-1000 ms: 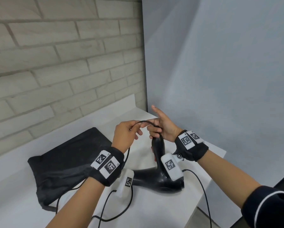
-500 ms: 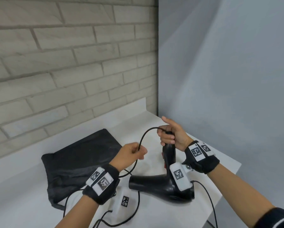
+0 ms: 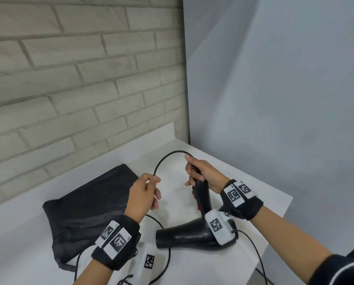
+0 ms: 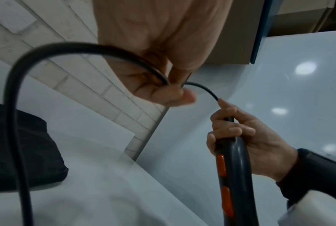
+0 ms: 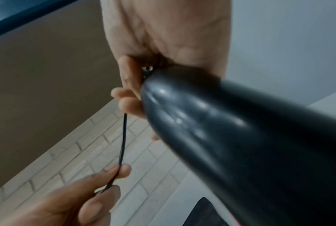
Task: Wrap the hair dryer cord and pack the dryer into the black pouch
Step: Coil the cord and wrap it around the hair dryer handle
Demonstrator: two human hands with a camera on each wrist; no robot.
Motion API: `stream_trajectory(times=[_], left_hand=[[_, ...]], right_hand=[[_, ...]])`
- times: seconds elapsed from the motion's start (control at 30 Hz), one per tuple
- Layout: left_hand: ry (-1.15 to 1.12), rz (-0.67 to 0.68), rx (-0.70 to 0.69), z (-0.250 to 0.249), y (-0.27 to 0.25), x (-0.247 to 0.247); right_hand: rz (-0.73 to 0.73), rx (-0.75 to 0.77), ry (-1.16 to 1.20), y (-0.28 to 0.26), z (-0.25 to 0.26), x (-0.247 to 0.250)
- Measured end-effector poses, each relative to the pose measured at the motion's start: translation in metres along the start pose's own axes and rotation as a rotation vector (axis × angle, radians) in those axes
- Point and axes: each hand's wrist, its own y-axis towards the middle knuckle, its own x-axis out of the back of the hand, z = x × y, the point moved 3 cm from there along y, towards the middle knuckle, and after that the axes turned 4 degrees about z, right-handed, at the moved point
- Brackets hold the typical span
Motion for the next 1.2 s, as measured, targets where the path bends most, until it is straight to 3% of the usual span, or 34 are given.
stream_trajectory(times=[0.07,0.2,0.37,0.47,0.57,0.67,0.8,1.03,1.2], left_hand=[[0.106,0.008,-0.046,0.000,-0.002,-0.002],[0.311,0.171,-0.147,0.013,-0.019,-0.004],[0.739,0.068,-0.448,0.010,-0.036,0.006],[0.927,0.168,-0.533,-0.012,-0.045,-0.012],[0.907,0.313,-0.514,-0.032,-0.043,-0.025],[0.786,0.356,-0.551,-0.053,-0.034,-0.033],[0.662,0.247,-0.584,-0.079,-0.015,-0.039],[0.482,-0.052,-0.458,-0.083,0.020,-0.030],[0.206,-0.022,-0.264,-0.068,0.032,-0.024]], right_hand=[[0.024,-0.003,0.018,0.001,0.003,0.004],[0.019,-0.009,0.093,0.000,0.005,0.020],[0.052,-0.026,0.061,0.003,0.006,0.024],[0.112,-0.040,0.088,0.006,0.007,0.015],[0.164,-0.045,0.091,0.006,0.008,0.006],[0.201,-0.067,0.040,0.005,0.009,0.003],[0.225,-0.094,0.011,0.004,0.009,-0.001],[0.255,-0.071,-0.022,0.002,0.011,-0.008],[0.245,-0.077,-0.025,0.002,0.011,-0.009]])
